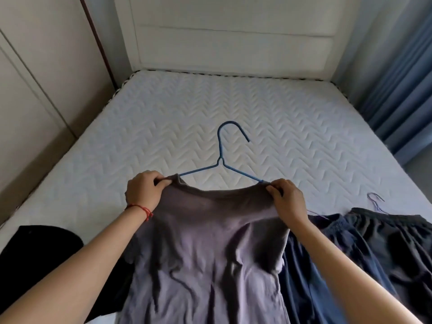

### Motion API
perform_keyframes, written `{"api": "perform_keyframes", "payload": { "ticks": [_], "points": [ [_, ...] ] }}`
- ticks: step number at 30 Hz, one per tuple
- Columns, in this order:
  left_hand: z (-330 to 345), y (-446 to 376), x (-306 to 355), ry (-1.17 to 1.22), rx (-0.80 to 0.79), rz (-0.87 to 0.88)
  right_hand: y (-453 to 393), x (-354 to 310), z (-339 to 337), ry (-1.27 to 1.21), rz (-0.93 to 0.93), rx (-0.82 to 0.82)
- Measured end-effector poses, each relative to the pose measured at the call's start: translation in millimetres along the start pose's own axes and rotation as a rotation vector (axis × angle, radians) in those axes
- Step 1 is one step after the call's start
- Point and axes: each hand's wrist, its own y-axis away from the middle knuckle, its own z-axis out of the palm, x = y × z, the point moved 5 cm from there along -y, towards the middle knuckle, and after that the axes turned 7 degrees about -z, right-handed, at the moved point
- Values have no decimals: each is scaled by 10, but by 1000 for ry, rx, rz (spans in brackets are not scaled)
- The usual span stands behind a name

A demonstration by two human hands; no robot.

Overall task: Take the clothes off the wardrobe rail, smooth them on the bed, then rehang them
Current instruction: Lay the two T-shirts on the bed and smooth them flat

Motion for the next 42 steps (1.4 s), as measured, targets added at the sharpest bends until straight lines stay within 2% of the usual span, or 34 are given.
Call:
{"api": "perform_keyframes", "payload": {
  "ticks": [4, 8, 11, 15, 17, 20, 23, 26, 28, 32, 37, 40, 42],
  "points": [
    [654, -90, -513, -90, -53, -47, -33, 342, 613, 23, -7, -38],
    [1071, -271, -749, -148, 56, -118, -169, 571, 1039, 11, 70, 7],
    [1500, -433, -857, -66, -61, -165, -253, 710, 1405, 132, 122, -65],
    [2066, -157, -954, -57, -284, -100, -39, 1002, 1743, 146, 137, -188],
    [2266, 253, -1022, -98, -330, -36, 186, 1174, 1738, 135, 132, -173],
    [2547, 933, -1177, -198, -356, 99, 530, 1500, 1607, 123, 183, -53],
    [2846, 1540, -1396, -328, -500, 79, 793, 1903, 1428, 136, 348, 79],
    [3019, 1926, -1557, -471, -524, 93, 893, 2203, 1317, -6, 531, 141],
    [3049, 1979, -1589, -522, -504, 101, 868, 2305, 1347, -194, 609, 94],
    [3084, 1974, -1599, -561, -531, 79, 715, 2375, 1436, -297, 595, 32],
    [3091, 1979, -1623, -603, -573, 60, 562, 2348, 1658, -584, 729, -7],
    [3095, 1960, -1630, -617, -593, 49, 592, 2300, 1682, -537, 732, 9],
    [3097, 1955, -1635, -629, -602, 48, 615, 2292, 1568, -502, 676, 94]
  ]
}}
